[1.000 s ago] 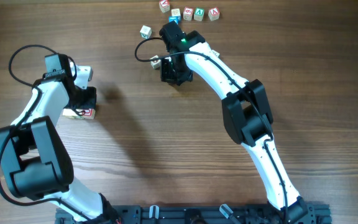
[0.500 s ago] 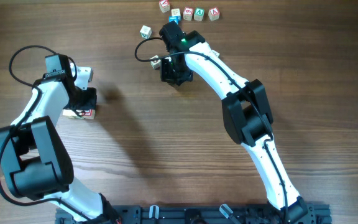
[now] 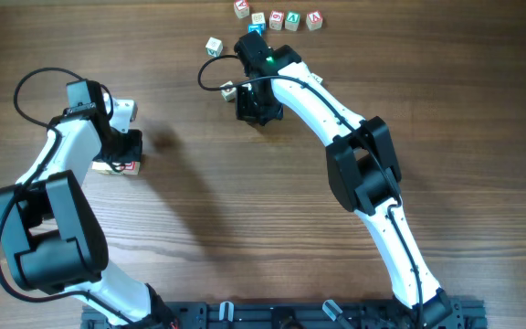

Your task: Form a horizontal line

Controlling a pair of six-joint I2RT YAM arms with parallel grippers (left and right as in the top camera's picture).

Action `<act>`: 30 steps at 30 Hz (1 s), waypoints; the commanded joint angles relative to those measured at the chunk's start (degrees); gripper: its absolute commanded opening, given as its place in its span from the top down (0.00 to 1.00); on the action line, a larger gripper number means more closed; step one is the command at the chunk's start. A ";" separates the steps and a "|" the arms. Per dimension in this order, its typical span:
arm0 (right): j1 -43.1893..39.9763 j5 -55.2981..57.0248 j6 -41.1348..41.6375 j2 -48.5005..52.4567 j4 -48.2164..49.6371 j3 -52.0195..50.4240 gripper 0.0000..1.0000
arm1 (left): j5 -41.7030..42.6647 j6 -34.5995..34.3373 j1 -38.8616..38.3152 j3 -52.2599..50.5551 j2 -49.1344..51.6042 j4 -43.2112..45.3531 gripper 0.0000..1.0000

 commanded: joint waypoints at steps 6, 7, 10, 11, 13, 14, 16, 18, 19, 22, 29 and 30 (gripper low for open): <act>0.22 -0.11 0.66 2.58 -0.17 -1.70 0.95 | -0.55 -0.50 -0.22 -0.28 0.74 -0.39 0.96; 0.22 -0.11 0.61 2.58 -0.17 -1.68 0.95 | -0.55 -0.50 -0.22 -0.28 0.74 -0.44 0.96; 0.22 -0.11 0.66 2.58 -0.13 -1.68 0.96 | -0.55 -0.50 -0.20 -0.28 0.74 -0.59 0.96; 0.22 -0.11 0.66 2.58 -0.07 -1.68 0.95 | -0.55 -0.50 -0.22 -0.28 0.74 -0.59 0.96; 0.24 -0.11 0.63 2.58 -0.04 -1.70 0.96 | -0.55 -0.50 -0.20 -0.28 0.74 -0.61 0.96; 0.22 -0.11 0.66 2.58 -0.04 -1.70 0.95 | -0.55 -0.50 -0.20 -0.28 0.74 -0.61 0.96; 0.24 -0.11 0.63 2.58 -0.04 -1.70 0.95 | -0.55 -0.50 -0.20 -0.28 0.74 -0.74 0.96; 0.24 -0.13 0.66 2.58 -0.04 -1.70 0.95 | -0.55 -0.50 -0.20 -0.28 0.74 -0.79 0.96; 0.24 -0.13 0.68 2.58 -0.04 -1.68 0.95 | -0.55 -0.50 -0.20 -0.28 0.74 -0.79 0.96; 0.24 -0.11 0.68 2.58 -0.04 -1.70 0.95 | -0.55 -0.50 -0.20 -0.28 0.74 -0.74 0.96; 0.24 -0.22 0.68 2.58 0.02 -1.70 0.96 | -0.50 -1.92 -0.22 -0.28 0.74 3.52 0.96; 0.24 -0.31 0.66 2.58 0.04 -1.70 0.95 | -0.48 -3.32 -0.22 -0.28 0.72 4.48 0.96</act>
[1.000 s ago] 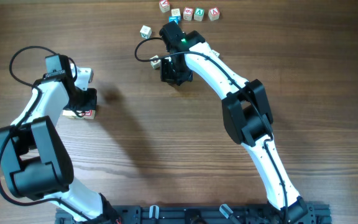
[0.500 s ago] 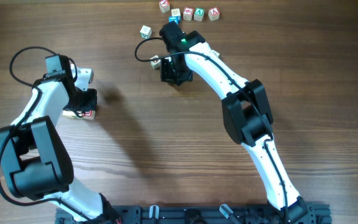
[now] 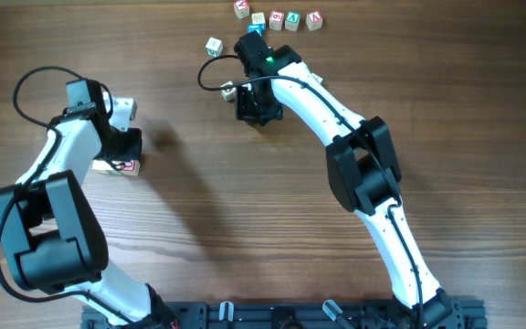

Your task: Form a horizontal line

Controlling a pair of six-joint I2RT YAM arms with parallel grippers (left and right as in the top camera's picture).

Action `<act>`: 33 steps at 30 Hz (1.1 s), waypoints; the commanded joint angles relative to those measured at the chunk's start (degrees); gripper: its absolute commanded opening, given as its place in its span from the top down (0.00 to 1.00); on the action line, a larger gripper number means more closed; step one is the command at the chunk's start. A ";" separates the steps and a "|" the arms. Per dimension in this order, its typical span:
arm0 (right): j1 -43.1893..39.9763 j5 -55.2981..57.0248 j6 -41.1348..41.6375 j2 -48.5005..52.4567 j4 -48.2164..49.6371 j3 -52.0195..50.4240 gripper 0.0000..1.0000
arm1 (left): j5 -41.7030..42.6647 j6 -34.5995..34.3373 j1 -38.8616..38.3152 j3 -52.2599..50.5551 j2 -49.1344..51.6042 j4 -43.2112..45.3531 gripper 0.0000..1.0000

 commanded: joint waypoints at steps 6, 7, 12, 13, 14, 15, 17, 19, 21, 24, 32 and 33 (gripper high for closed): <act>0.24 -0.35 0.68 2.58 0.13 -1.66 0.95 | 9.86 -6.29 -0.31 -0.26 0.72 6.10 0.96; 0.24 -0.35 0.68 2.58 0.13 -1.66 0.95 | 12.15 -6.29 -0.33 -0.26 0.72 6.14 0.96; 0.24 -0.35 0.66 2.58 0.11 -1.66 0.95 | 15.93 -6.27 -0.98 -0.26 0.72 3.52 0.96; 0.24 -0.35 0.66 2.58 0.11 -1.66 0.95 | 15.93 -6.29 -1.29 -0.26 0.72 2.67 0.96; 0.24 -0.35 0.66 2.58 0.11 -1.66 0.95 | 15.96 -6.29 -1.55 -0.26 0.72 1.86 0.96; 0.24 -0.35 0.63 2.58 0.11 -1.64 0.95 | 15.93 -6.27 -1.88 -0.26 0.72 1.18 0.96; 0.24 -0.35 0.66 2.58 0.13 -1.66 0.96 | 15.91 -6.16 -2.58 -0.26 0.72 0.28 0.96; 0.24 -0.35 0.66 2.58 0.11 -1.66 0.96 | 15.76 -5.81 -3.54 -0.26 0.72 -0.61 0.96; 0.24 -0.35 0.63 2.58 0.11 -1.66 0.95 | 14.45 -5.84 -4.44 -0.26 0.72 -1.38 0.96; 0.24 -0.35 0.63 2.60 0.11 -1.66 0.95 | 9.51 -5.86 -5.64 -0.26 0.72 -3.39 0.96; 0.24 -0.35 0.66 2.58 0.11 -1.66 0.95 | -0.79 -5.86 -6.95 -0.26 0.72 -7.63 0.96; 0.24 -0.35 0.66 2.58 0.11 -1.66 0.95 | -1.03 -5.86 -6.95 -0.26 0.72 -7.80 0.96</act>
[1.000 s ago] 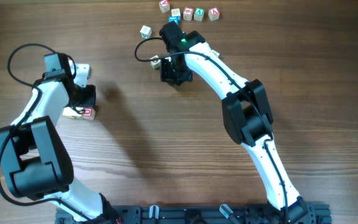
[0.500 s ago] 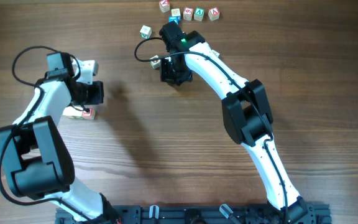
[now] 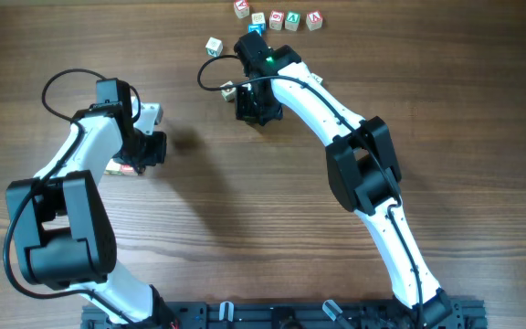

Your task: Form a horizontal line

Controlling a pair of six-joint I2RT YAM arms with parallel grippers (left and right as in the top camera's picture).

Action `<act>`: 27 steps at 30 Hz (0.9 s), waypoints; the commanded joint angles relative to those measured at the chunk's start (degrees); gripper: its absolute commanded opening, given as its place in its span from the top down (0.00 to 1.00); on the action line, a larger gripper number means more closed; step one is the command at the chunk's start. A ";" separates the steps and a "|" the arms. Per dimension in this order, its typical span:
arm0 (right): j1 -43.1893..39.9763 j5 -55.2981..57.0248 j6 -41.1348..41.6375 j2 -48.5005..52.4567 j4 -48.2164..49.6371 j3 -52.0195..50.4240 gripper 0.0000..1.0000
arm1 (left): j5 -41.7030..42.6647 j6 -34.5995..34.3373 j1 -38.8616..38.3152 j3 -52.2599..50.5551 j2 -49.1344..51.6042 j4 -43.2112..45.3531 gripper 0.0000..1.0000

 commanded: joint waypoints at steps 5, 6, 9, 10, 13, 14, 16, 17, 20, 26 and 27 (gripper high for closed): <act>0.24 -0.28 0.66 2.60 -0.02 -1.66 0.95 | -6.01 -0.11 -0.22 -0.24 0.72 -0.83 0.96; 0.24 -0.28 0.68 2.58 -0.02 -1.66 0.95 | -6.93 -0.11 -0.22 -0.24 0.72 -0.85 0.96; 0.24 -0.28 1.16 2.58 0.15 -1.66 0.95 | -9.20 -0.11 -0.22 -0.24 0.72 -0.83 0.96; 0.24 -0.26 1.60 2.60 0.17 -1.66 0.95 | -9.51 -0.11 -0.22 -0.24 0.72 -0.83 0.96; 0.24 -0.28 1.66 2.58 0.20 -1.66 0.95 | -9.51 -0.11 -0.22 -0.24 0.72 -0.83 0.96; 0.24 -0.28 1.68 2.58 0.22 -1.66 0.95 | -9.51 -0.11 -0.22 -0.24 0.72 -0.83 0.96; 0.24 -0.28 1.66 2.60 0.22 -1.66 0.95 | -9.57 -0.11 -0.22 -0.24 0.72 -0.83 0.96; 0.24 -0.28 1.66 2.58 0.22 -1.66 0.95 | -9.88 -0.11 -0.22 -0.24 0.72 -0.85 0.96; 0.24 -0.28 1.68 2.58 0.31 -1.66 0.95 | -10.16 -0.11 -0.22 -0.24 0.72 -1.51 0.96; 0.24 -0.48 1.68 2.58 0.39 -1.66 0.95 | -10.16 -0.11 -0.22 -0.24 0.72 -3.93 0.96; 0.24 -0.48 1.68 2.58 0.37 -1.66 0.95 | -10.16 -0.11 -0.22 -0.24 0.72 -3.91 0.96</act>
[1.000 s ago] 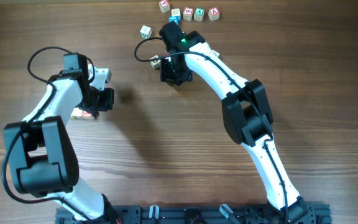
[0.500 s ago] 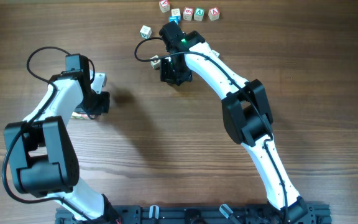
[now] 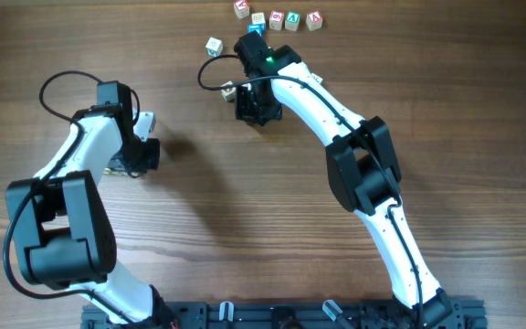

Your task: Form a horizontal line

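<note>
Several letter blocks (image 3: 276, 19) lie in a rough row at the table's far edge. A lone block (image 3: 213, 46) sits to their lower left. Another small block (image 3: 229, 91) lies just left of my right gripper (image 3: 256, 108), which points down at the table; its jaws are hidden under the wrist. My left gripper (image 3: 135, 157) hangs low over a block with red print (image 3: 114, 170), of which only a sliver shows at the gripper's left. Whether the left fingers hold it cannot be told.
A blue block (image 3: 255, 30) peeks out beside the right arm's wrist, just below the row. The right arm (image 3: 354, 146) stretches diagonally across the table's right half. Wooden table (image 3: 199, 228) all around.
The left gripper has shifted slightly left and lower, covering more of the red-printed block. The right arm and the other blocks have not moved.
At first the left gripper stood at the far left over the red-printed block, unchanged a second later. Then the left arm had swung to the right, with the block showing beside the fingers. Now it sits lower over that block. The right arm stayed still throughout.
</note>
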Controlling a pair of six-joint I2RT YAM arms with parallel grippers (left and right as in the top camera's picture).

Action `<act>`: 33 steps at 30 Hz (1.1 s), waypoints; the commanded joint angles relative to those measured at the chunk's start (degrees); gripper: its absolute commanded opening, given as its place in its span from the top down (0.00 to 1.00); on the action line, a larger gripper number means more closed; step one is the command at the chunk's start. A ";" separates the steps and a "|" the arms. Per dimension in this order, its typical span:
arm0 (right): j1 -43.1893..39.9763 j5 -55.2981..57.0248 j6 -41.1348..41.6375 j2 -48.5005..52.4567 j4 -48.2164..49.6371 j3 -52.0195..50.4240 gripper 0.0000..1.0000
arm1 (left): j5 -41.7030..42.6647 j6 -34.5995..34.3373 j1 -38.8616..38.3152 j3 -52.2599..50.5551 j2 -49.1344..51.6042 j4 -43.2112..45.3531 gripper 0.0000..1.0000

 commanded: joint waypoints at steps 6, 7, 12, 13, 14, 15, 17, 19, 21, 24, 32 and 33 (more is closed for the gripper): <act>0.24 -0.31 0.83 2.58 0.22 -1.64 0.95 | -2.71 -0.13 -0.22 -0.24 0.72 -0.26 0.96; 0.24 -0.31 0.83 2.60 0.22 -1.64 0.95 | -2.71 -0.13 -0.22 -0.24 0.72 -0.24 0.96; 0.22 -0.50 0.81 2.60 0.24 -1.64 0.95 | -2.71 -0.11 -0.22 -0.24 0.72 -0.26 0.96; 0.22 -0.50 0.81 2.60 0.24 -1.64 0.95 | -2.71 -0.11 -0.22 -0.24 0.72 -0.26 0.96; 0.22 -0.50 0.83 2.58 0.24 -1.64 0.95 | -2.71 -0.13 -0.22 -0.24 0.72 -0.26 0.96; 0.24 -0.50 0.85 2.58 0.24 -1.64 0.95 | -2.71 -0.13 -0.22 -0.24 0.72 -0.26 0.96; 0.22 -0.50 0.83 2.58 0.24 -1.64 0.95 | -2.71 -0.11 -0.22 -0.24 0.72 -0.28 0.96; 0.24 -0.50 0.85 2.58 0.24 -1.64 0.95 | -2.73 -0.13 -0.22 -0.24 0.72 -0.28 0.96; 0.22 -0.50 0.85 2.58 0.24 -1.64 0.96 | -2.93 -0.13 -0.22 -0.24 0.72 -0.31 0.96; 0.22 -0.50 0.83 2.58 0.22 -1.64 0.95 | -2.97 -0.11 -0.22 -0.24 0.72 -0.44 0.96; 0.22 -0.50 0.83 2.58 0.44 -1.64 0.95 | -3.15 -0.11 -0.22 -0.24 0.72 -0.46 0.96; 0.22 -0.50 0.83 2.58 0.44 -1.64 0.95 | -3.15 -0.11 -0.22 -0.24 0.72 -0.46 0.96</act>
